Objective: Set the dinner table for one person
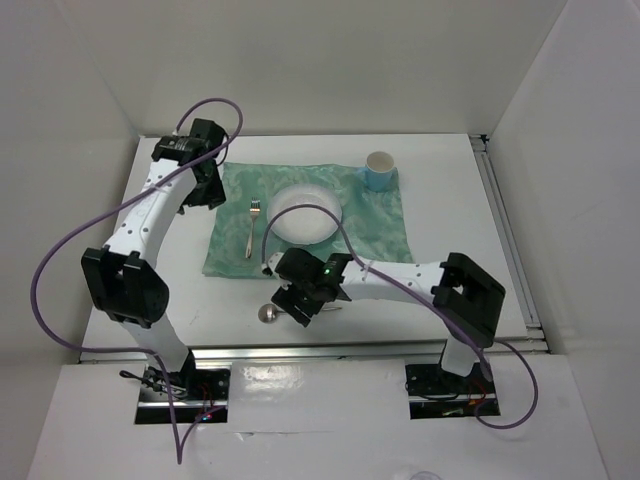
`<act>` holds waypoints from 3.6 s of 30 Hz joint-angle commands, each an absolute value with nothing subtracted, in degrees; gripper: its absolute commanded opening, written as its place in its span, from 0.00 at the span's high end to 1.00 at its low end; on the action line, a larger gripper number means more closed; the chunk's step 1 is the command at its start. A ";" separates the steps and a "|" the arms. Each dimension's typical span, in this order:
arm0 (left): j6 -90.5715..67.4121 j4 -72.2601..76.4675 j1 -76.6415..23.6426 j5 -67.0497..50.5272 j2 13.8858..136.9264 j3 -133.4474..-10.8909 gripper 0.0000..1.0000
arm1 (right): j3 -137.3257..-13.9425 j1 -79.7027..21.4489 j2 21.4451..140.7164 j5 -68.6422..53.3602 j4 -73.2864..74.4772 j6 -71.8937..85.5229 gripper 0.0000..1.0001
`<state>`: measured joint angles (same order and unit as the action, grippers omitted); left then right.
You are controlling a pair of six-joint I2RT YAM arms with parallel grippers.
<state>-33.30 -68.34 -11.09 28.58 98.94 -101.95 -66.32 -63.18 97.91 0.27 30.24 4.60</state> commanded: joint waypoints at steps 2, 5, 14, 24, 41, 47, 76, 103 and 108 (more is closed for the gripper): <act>-34.45 -66.36 -10.73 28.13 93.17 -100.12 0.23 | -69.25 -64.51 102.11 1.32 25.14 1.58 0.32; -34.45 -66.36 -10.20 27.60 92.46 -98.71 0.23 | -69.79 -64.51 104.23 1.93 23.99 1.05 0.33; -33.40 -65.21 -10.20 26.02 91.85 -98.17 0.23 | -71.02 -64.51 108.46 4.22 20.57 -0.53 0.42; -32.87 -65.21 -9.67 25.49 91.85 -98.87 0.22 | -73.64 -68.46 107.77 5.26 26.27 -1.14 0.91; -31.03 -67.15 -9.67 23.65 87.19 -107.67 0.22 | -73.48 -41.51 90.36 13.37 42.02 27.48 1.00; -30.32 -67.67 -9.67 22.94 87.10 -107.67 0.22 | -71.28 -26.46 92.62 4.39 36.66 26.89 1.00; -30.85 -67.15 -9.67 21.89 87.63 -103.27 0.22 | -80.25 -19.78 104.62 3.95 29.97 21.62 0.55; -30.32 -64.60 -9.67 20.21 87.01 -97.65 0.22 | -55.46 -49.05 92.01 4.66 24.70 0.44 0.39; -30.32 -64.07 -9.67 20.21 87.53 -97.65 0.22 | -52.48 -47.29 92.72 1.77 20.67 -0.70 0.39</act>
<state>-31.46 -65.28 -9.93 20.60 88.44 -97.47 -54.28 -48.31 92.47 3.42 26.11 1.10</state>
